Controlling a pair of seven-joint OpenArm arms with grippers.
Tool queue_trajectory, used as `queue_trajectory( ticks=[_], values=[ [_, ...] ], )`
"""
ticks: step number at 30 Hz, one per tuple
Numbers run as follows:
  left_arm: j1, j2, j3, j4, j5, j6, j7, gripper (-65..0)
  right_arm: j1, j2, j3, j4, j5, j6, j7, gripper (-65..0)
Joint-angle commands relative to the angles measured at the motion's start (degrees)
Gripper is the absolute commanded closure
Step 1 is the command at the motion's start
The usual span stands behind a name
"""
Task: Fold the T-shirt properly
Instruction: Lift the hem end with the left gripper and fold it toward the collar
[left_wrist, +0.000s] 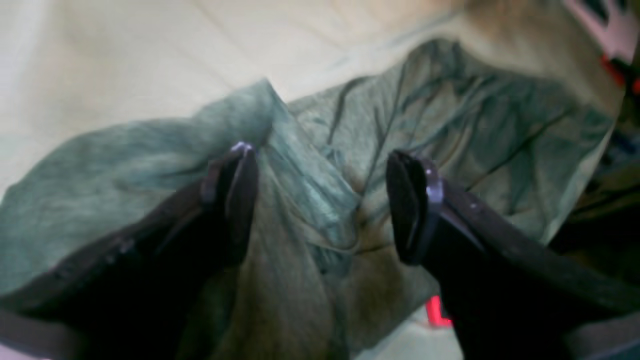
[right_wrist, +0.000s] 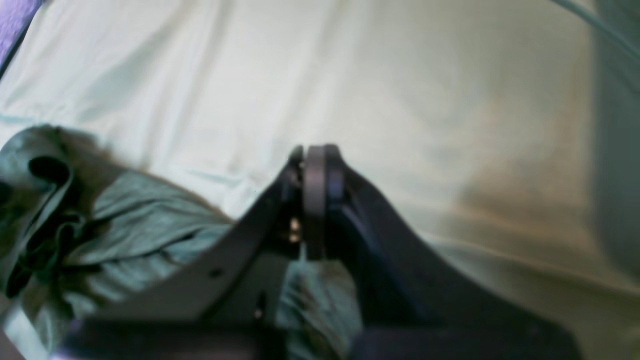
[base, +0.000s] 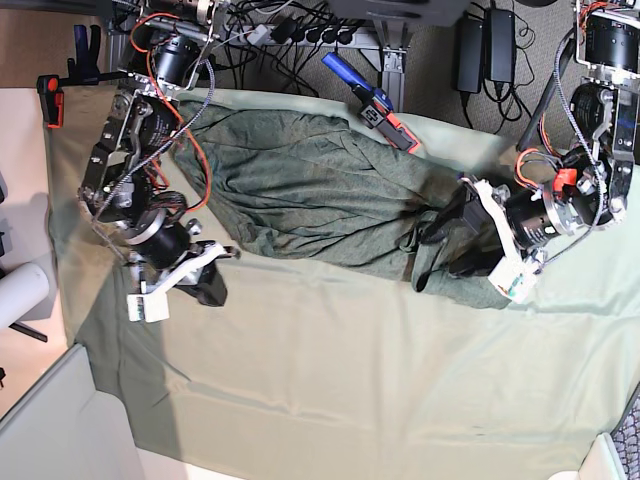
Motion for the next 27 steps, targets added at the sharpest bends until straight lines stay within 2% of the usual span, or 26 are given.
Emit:
queue_trajectory(
  ticks=[1, 4, 8, 11, 12, 13, 19, 27],
  values=[
    [-0.92, -0.37, -1.01, 1.42, -2.03, -0.54, -0.24, -43.0, 1.07, 0.68, 1.92, 0.94, 0.96, 0.04, 0.07, 0.0],
    [-0.87, -0.39, -2.89, 2.38, -3.28, -0.54, 0.98, -43.0, 0.39, 1.88, 6.82, 0.79, 5.33, 0.04, -3.89, 0.0],
    [-0.90, -0.72, -3.67, 2.45, -3.34, -0.54, 1.01, -43.0, -3.45, 4.94, 11.21, 0.72, 9.75, 0.04, -5.86, 0.0],
    [-0.90, -0.85, -3.65, 2.45, -3.15, -0.54, 1.09, -43.0, -7.61, 7.30, 11.50, 0.72, 11.47, 0.07, -6.58, -27.0],
    [-0.87, -0.83, -3.63, 2.45, -3.15, -0.54, 1.09, -43.0, -9.07, 8.00, 11.47, 0.72, 11.98, 0.07, -6.60, -33.1],
    [-0.85, -0.83, -3.63, 2.45, -3.15, -0.54, 1.16, -43.0, -10.51, 8.70, 11.45, 0.72, 12.31, 0.07, -6.60, -36.5],
    [-0.85, -0.83, -3.65, 2.45, -3.04, -0.54, 1.38, -43.0, -17.86, 11.63, 11.45, 0.72, 15.34, 0.07, -7.50, -37.5],
    [-0.72, -0.83, -3.63, 2.45, -2.93, -0.54, 1.73, -43.0, -22.91, 11.58, 11.43, 0.70, 17.64, 0.07, -7.76, -37.5]
  ],
)
